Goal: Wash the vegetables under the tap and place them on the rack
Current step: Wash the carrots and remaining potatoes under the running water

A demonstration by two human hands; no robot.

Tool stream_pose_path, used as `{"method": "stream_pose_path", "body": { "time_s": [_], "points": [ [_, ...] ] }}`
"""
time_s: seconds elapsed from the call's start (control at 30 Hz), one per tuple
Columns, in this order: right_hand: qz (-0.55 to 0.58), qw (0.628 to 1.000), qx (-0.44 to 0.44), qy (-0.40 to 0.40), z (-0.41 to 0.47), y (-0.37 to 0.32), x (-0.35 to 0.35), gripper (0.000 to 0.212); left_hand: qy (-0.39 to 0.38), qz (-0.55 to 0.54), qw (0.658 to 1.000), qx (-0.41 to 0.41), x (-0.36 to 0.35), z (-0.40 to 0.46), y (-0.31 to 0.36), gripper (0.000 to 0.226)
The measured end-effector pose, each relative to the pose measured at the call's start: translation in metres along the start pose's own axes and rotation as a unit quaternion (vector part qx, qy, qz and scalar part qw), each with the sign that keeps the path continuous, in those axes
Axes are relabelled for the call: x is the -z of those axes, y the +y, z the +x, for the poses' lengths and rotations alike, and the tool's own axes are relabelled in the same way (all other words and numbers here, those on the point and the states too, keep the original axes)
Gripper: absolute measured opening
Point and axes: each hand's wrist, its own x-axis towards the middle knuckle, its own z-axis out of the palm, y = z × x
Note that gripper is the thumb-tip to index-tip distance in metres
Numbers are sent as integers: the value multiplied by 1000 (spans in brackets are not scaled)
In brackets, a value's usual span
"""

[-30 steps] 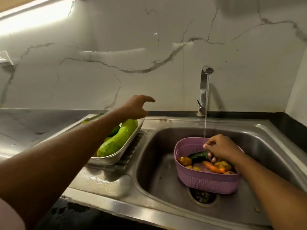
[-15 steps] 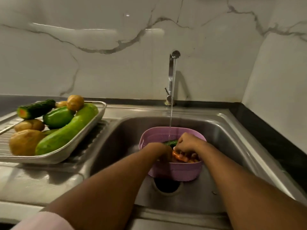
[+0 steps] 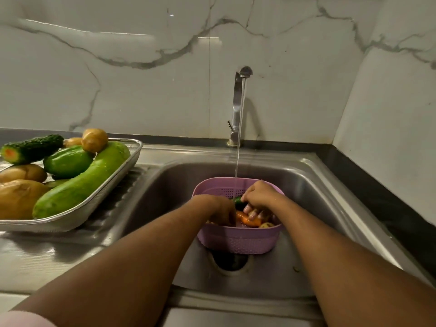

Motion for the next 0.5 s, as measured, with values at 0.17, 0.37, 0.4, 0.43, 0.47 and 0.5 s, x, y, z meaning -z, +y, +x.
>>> {"method": "stream_pose_path", "body": {
  "time_s": [0.17, 0.37, 0.4, 0.43, 0.47, 0.5],
  "points": [
    [-18, 1000, 20, 2, 2, 4, -4, 18, -82, 57, 995, 1, 7, -4, 8, 46],
    [-1, 1000, 27, -3, 8, 3, -6, 21, -4, -66, 995, -79, 4, 4, -13, 30],
    [15, 1000, 25, -1, 10, 3, -7, 24, 42, -115, 988, -90, 3, 4, -19, 22],
    [35, 999, 18, 1, 10, 3, -8, 30, 89, -187, 974, -91, 1, 5, -25, 17],
    [65, 998, 7, 2, 10, 4, -8, 37, 137, -282, 946, -79, 1, 3, -26, 18],
    [114, 993, -7, -10, 9, 2, -8, 44, 187, -373, 907, -63, 4, 2, -27, 23]
  ]
}}
